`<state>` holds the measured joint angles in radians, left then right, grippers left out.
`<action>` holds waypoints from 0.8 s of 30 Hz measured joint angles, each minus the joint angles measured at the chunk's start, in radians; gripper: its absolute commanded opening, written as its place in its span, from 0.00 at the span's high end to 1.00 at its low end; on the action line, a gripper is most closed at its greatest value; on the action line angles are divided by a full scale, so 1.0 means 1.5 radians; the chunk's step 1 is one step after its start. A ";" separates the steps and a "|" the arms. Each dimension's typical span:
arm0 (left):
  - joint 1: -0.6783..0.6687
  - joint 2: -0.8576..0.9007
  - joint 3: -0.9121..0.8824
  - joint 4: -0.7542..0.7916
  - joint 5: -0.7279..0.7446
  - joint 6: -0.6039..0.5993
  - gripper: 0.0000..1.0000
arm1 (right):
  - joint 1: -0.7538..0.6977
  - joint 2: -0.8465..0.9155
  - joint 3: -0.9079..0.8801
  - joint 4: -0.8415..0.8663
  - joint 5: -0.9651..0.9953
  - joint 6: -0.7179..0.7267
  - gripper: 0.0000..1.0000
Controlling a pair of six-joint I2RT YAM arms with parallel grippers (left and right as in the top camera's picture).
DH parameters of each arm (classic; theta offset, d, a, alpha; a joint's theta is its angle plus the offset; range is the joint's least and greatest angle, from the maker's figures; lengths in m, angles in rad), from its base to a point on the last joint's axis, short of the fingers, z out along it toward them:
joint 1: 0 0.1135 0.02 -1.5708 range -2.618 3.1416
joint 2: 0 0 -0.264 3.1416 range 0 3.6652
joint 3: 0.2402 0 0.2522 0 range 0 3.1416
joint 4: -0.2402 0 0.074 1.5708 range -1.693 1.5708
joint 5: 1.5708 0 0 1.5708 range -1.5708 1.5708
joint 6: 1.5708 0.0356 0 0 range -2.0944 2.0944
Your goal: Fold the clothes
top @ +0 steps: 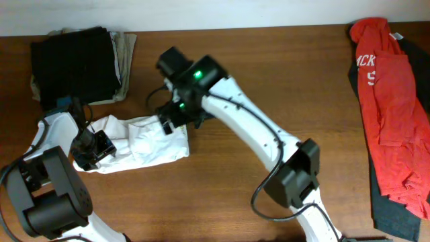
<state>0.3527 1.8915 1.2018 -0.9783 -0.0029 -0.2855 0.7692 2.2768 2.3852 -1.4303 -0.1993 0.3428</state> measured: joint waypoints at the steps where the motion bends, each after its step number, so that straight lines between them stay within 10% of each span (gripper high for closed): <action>1: 0.013 0.000 0.000 0.001 -0.007 -0.008 0.38 | 0.025 0.001 0.000 0.019 0.003 0.013 0.00; 4: 0.061 0.000 0.000 0.002 -0.016 -0.036 0.32 | 0.079 0.018 0.000 0.072 0.008 0.032 0.18; 7: 0.096 0.000 0.000 0.000 -0.013 -0.053 0.01 | 0.092 0.051 -0.001 0.087 0.015 0.047 0.22; 13: 0.099 0.000 0.000 -0.001 -0.002 -0.057 0.01 | 0.079 0.098 -0.002 0.089 0.064 0.069 0.20; 24: 0.099 0.000 0.000 0.000 0.002 -0.057 0.01 | 0.052 0.189 -0.002 0.102 0.037 0.086 0.49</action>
<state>0.5018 1.8915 1.2018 -0.9787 -0.0002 -0.3710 0.8467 2.5599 2.3821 -1.2774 -0.1440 0.4725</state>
